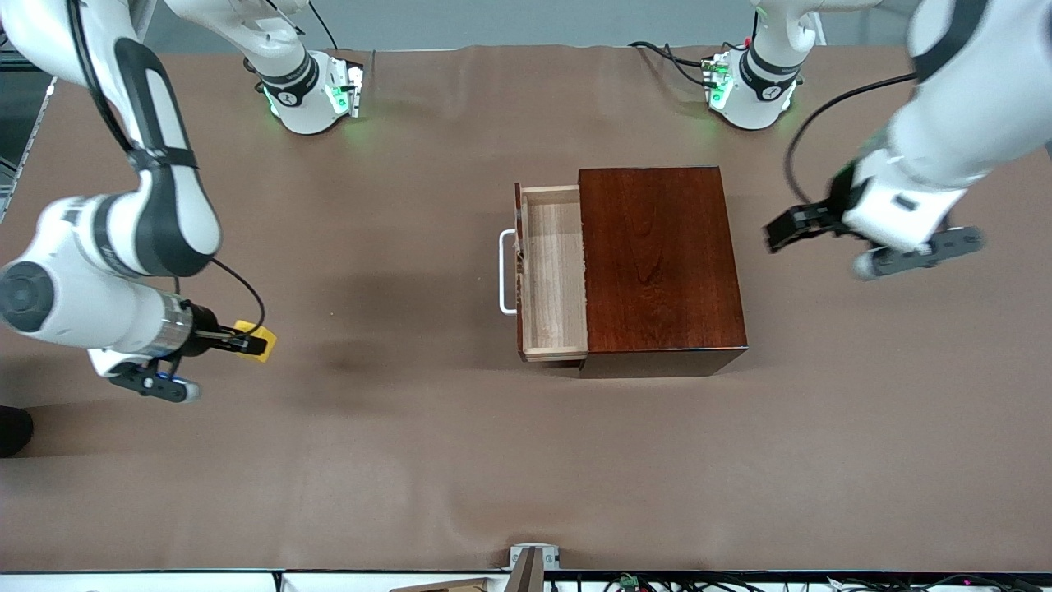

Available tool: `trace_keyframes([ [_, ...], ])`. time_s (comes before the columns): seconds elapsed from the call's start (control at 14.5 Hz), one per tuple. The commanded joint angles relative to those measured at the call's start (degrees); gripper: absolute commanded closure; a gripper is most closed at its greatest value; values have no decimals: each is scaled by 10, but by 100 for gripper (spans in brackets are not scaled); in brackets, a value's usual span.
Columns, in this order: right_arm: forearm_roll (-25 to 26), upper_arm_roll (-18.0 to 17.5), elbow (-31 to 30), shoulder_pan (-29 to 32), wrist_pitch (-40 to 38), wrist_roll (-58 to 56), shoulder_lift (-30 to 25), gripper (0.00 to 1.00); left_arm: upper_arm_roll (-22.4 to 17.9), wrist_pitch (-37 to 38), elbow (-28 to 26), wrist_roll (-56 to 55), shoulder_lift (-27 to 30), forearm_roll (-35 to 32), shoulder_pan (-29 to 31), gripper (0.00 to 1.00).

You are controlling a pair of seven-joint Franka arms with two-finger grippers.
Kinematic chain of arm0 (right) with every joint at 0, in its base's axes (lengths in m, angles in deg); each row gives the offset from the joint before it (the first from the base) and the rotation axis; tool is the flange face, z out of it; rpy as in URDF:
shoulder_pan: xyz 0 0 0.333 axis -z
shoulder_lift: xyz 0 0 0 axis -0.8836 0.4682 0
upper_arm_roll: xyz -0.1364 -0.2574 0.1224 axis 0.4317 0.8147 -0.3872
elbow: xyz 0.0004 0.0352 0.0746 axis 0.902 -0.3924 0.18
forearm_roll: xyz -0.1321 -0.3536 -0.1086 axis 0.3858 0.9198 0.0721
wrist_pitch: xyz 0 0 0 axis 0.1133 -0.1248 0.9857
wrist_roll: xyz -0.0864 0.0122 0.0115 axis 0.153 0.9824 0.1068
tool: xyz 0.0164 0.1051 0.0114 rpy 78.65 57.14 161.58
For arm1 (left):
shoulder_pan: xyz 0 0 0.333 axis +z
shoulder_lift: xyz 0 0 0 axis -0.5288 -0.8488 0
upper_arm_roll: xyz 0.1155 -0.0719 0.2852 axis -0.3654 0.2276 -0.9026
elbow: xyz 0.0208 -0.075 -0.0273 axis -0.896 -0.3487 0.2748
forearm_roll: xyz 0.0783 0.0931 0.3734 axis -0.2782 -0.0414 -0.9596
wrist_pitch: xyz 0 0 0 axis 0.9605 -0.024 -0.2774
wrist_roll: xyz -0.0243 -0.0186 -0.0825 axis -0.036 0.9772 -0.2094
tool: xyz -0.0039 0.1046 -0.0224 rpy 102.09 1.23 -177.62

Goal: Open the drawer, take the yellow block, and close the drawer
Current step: 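Place the yellow cube on the table while the left gripper reaches the drawer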

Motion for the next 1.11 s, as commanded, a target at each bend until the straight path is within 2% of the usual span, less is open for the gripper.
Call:
trace_keyframes([
  [0.0,14,-10,-50,1,78,-64,12,91,8,-16,36,-92,-48,5,-44,0],
  [0.28,14,-10,-52,3,96,-128,54,91,6,-84,57,-242,-107,2,-128,0],
  [0.41,14,-10,-54,-2,96,-129,66,91,6,-122,65,-316,-128,2,-164,0],
  [0.69,12,-11,-65,2,114,-129,93,89,-2,-165,114,-454,-192,-2,-244,0],
  [0.9,8,-12,-65,0,125,-128,103,86,-17,-235,118,-545,-222,-9,-285,0],
  [0.97,8,-12,-64,-1,125,-128,106,79,-24,-256,118,-574,-230,-9,-304,0],
  [1.04,8,-12,-63,-2,124,-127,106,54,-38,-270,118,-610,-238,-9,-324,0],
])
